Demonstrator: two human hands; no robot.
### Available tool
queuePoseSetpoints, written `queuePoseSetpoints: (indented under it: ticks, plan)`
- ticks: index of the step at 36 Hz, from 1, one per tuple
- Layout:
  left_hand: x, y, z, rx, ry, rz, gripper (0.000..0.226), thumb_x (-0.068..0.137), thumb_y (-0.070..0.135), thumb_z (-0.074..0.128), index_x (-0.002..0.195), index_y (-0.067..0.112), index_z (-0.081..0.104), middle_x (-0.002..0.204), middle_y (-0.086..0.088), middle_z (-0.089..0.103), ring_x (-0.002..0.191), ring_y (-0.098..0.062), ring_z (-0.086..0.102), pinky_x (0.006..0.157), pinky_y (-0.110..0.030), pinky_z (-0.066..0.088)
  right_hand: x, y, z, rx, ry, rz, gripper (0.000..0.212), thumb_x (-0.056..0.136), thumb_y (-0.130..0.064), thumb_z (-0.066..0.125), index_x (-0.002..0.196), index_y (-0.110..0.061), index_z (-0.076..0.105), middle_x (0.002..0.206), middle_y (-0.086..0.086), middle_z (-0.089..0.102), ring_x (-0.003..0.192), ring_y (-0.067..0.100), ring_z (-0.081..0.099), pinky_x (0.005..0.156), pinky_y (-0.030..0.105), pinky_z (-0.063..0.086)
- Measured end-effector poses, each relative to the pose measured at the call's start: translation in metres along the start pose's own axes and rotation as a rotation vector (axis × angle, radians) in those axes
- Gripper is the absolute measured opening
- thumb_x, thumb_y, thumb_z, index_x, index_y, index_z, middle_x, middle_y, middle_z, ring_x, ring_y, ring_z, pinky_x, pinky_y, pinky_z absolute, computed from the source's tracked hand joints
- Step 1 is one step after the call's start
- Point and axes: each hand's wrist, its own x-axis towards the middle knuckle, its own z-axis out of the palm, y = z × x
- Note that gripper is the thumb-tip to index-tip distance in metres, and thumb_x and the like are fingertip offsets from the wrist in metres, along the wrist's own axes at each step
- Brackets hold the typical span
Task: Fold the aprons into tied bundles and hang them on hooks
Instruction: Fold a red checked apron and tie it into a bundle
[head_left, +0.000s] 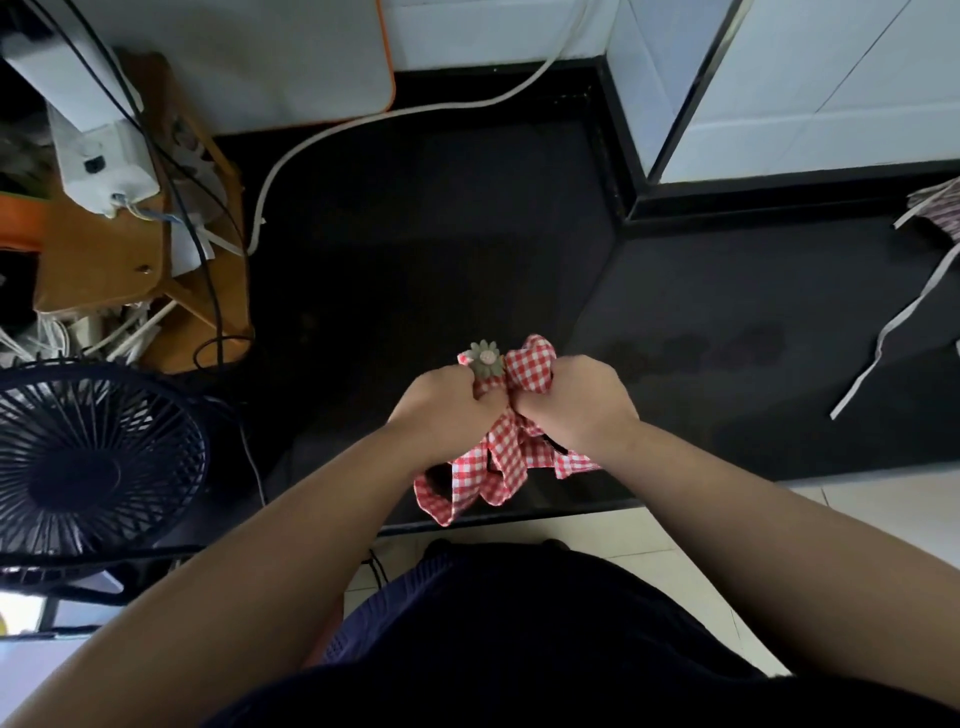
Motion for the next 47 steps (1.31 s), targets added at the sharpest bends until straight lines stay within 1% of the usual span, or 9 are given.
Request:
queuePoseSetpoints:
  ticks: [6,12,16,20,25,31,36,40,47]
  plan:
    - [-0.006,-0.003,-0.004,0.004,-0.082,0.006,0.03,0.099,0.028,0.04,0.077,0.011,0.052,0.061,0.002,0.045,0.049,-0.008,0.037,0.045,-0.022,0.03,-0.006,-0.012,-0.017,-0.027,-0.25,-0.071,0.043,0.102,-0.026,0.03,0.06,-0.017,0.033,0.06,0.001,0.04,0.059,0.015,0.042,0.053,0.027,0.03]
    - [-0.005,0.003,-0.004,0.233,-0.006,0.044,0.029,0.102,0.027,0.036,0.081,0.013,0.05,0.069,0.002,0.05,0.054,-0.008,0.043,0.047,-0.021,0.033,0.006,-0.02,-0.034,-0.421,-0.205,-0.083,0.027,0.1,-0.022,0.039,0.103,-0.008,0.062,0.073,-0.001,0.048,0.069,0.016,0.052,0.058,0.026,0.037]
    - [-0.005,0.003,-0.007,0.171,0.107,0.031,0.021,0.099,0.028,0.045,0.088,0.014,0.057,0.073,0.001,0.056,0.057,-0.009,0.049,0.048,-0.022,0.037,0.009,-0.018,-0.041,-0.495,-0.173,-0.196,0.032,0.1,-0.028,0.038,0.104,-0.011,0.065,0.076,-0.003,0.05,0.076,0.018,0.054,0.065,0.03,0.043]
    - [-0.007,-0.006,-0.007,-0.012,0.224,0.03,0.019,0.092,0.036,0.06,0.086,0.018,0.063,0.08,0.003,0.064,0.072,-0.013,0.061,0.058,-0.024,0.046,0.007,-0.005,-0.036,-0.338,-0.114,-0.343,0.032,0.095,-0.023,0.046,0.078,-0.004,0.065,0.067,-0.004,0.036,0.08,0.02,0.049,0.08,0.035,0.044]
    - [-0.012,-0.016,0.0,-0.394,0.176,0.001,0.013,0.077,0.033,0.078,0.086,0.028,0.07,0.087,0.011,0.07,0.08,-0.006,0.068,0.069,-0.025,0.056,0.002,0.009,-0.027,-0.07,0.032,-0.276,0.044,0.086,-0.014,0.058,0.049,-0.013,0.034,0.054,-0.002,0.034,0.052,0.01,0.036,0.054,0.021,0.031]
    - [-0.02,-0.025,0.011,-0.721,0.188,0.024,0.017,0.081,0.017,0.075,0.09,0.031,0.071,0.088,0.011,0.073,0.084,-0.003,0.07,0.07,-0.017,0.055,-0.002,0.02,-0.023,0.245,0.031,-0.147,0.013,0.084,-0.024,0.068,0.084,-0.018,0.057,0.083,-0.01,0.056,0.076,0.005,0.054,0.058,0.015,0.038]
    - [-0.019,-0.029,0.017,-0.733,0.216,0.029,0.015,0.086,0.017,0.069,0.095,0.029,0.072,0.092,0.009,0.074,0.089,-0.005,0.07,0.075,-0.019,0.055,-0.007,0.027,-0.023,0.347,-0.017,-0.136,0.038,0.086,-0.025,0.068,0.124,-0.018,0.062,0.118,-0.012,0.058,0.101,-0.006,0.05,0.071,0.0,0.036]
    - [-0.015,-0.027,0.019,-0.64,0.336,0.036,0.017,0.088,0.026,0.067,0.103,0.024,0.072,0.095,0.012,0.072,0.09,-0.004,0.068,0.077,-0.018,0.054,-0.006,0.029,-0.022,0.471,-0.104,-0.127,0.043,0.086,-0.015,0.068,0.128,-0.017,0.058,0.115,-0.008,0.061,0.088,-0.008,0.056,0.067,-0.001,0.043]
    - [-0.011,-0.025,0.028,-0.488,0.414,0.132,0.02,0.09,0.024,0.064,0.108,0.019,0.072,0.1,0.019,0.059,0.097,0.004,0.057,0.078,-0.003,0.044,-0.006,0.027,-0.016,0.307,-0.022,-0.246,0.027,0.094,-0.022,0.058,0.117,-0.014,0.067,0.11,-0.005,0.066,0.087,-0.004,0.056,0.076,0.002,0.042]
